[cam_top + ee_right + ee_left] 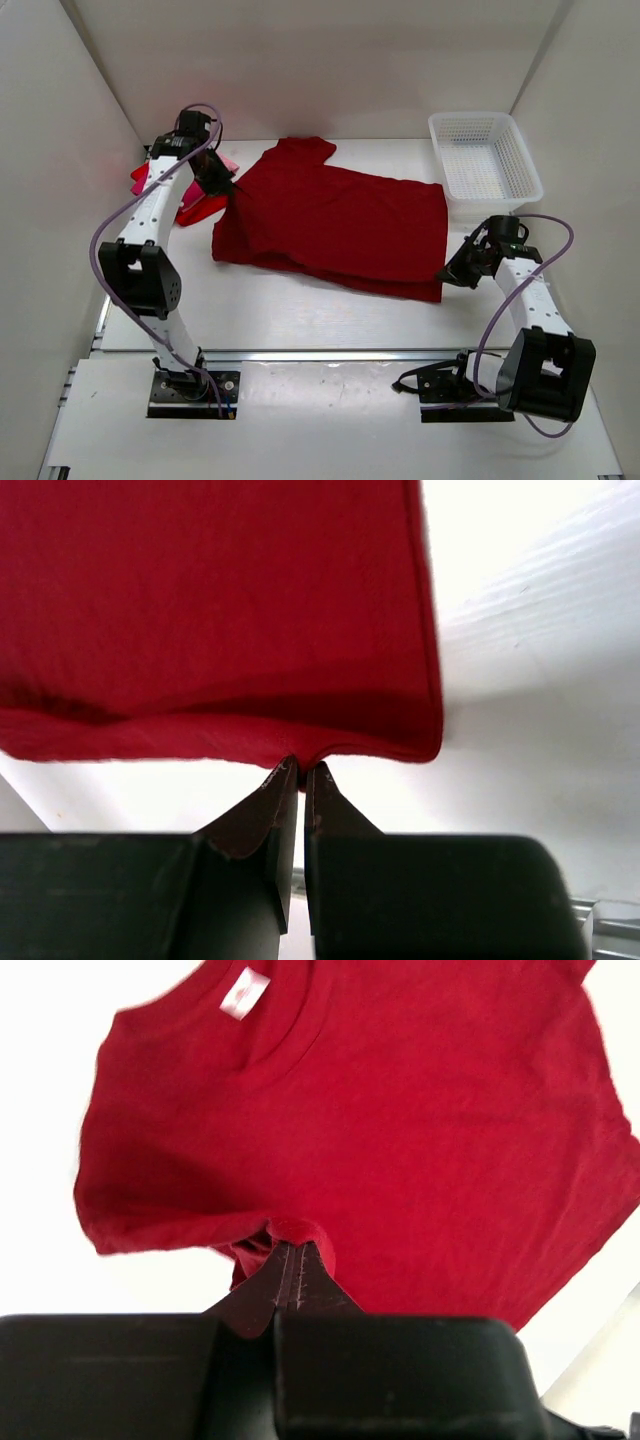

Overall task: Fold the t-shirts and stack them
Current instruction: Fold the flattened T-shirt at the center of the board.

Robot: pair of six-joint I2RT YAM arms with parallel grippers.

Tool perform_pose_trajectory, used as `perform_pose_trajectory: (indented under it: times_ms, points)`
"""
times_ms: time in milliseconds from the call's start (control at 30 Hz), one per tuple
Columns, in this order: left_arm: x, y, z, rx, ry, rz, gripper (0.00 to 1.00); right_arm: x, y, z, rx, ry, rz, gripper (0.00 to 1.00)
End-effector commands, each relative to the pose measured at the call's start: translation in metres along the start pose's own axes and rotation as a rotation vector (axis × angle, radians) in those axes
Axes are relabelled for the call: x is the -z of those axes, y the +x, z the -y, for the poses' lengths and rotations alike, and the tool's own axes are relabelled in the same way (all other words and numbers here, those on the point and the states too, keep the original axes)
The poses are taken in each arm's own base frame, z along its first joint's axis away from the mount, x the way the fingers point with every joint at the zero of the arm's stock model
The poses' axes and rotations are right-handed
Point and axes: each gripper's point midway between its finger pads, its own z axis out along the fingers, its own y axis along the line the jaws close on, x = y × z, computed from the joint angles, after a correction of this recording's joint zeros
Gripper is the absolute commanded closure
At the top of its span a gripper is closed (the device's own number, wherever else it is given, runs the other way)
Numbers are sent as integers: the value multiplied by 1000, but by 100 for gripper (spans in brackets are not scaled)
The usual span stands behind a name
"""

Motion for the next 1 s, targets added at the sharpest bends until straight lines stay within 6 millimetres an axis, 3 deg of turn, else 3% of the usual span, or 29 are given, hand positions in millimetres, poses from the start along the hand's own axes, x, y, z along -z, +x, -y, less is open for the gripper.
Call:
perform_pose_trajectory:
  times_ms: [0,167,333,433,467,567,633,667,700,800,867,967]
  points:
    - [5,-22,25,-22,33,75,100,-4,-21,-1,5,-19,57,100]
    - [-10,-38,46,-43,59,94,100,-11,-27,7,-7,-12,61,100]
    - [-41,-34,68,-102,50,86,100,-26,-31,14,-16,20,43,99]
    - [-58,-44,82,-114,78,92,100,-32,-36,16,-15,28,38,99]
    - [-70,-45,80,-124,54,91,100,-34,-35,17,-17,33,29,100]
    - [-79,-54,85,-146,39,97,100,-40,-38,18,-17,42,27,100]
    - [-96,-50,83,-171,28,60,92,-43,-38,19,-13,51,20,99]
    - [-102,-46,79,-180,14,40,83,-46,-32,19,-17,57,-4,100]
    - [-101,-45,76,-189,10,27,57,-45,-36,19,-16,63,9,100]
    - [-84,-53,73,-232,7,69,31,-44,-40,15,-16,48,23,95]
    - [-57,-64,74,-225,40,105,25,-41,-46,9,-13,36,41,87]
    - [-21,-70,78,-222,80,154,26,-35,-48,1,7,29,44,74]
